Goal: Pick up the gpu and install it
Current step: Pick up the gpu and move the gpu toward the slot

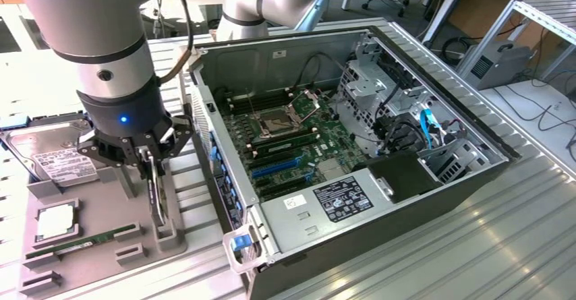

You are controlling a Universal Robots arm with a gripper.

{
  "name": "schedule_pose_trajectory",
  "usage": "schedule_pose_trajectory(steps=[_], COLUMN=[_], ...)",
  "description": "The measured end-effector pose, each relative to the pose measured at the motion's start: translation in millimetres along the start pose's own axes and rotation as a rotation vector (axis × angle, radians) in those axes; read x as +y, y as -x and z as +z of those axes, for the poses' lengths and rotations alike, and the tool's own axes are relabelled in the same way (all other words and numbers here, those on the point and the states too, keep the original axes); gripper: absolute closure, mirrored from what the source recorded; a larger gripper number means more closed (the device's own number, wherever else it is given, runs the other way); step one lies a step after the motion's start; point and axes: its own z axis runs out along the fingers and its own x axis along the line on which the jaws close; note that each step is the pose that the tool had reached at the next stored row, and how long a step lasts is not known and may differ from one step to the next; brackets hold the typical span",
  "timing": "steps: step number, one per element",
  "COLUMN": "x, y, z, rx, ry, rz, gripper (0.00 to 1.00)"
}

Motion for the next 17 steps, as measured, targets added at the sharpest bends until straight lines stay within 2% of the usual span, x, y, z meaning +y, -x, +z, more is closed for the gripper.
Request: schedule_pose_trajectory(steps=[17], x=[0.1], y=[0.1], z=[-3.7], rx=[0.0000], ry=[-0.0002], rz=[0.000], gripper=[0.73])
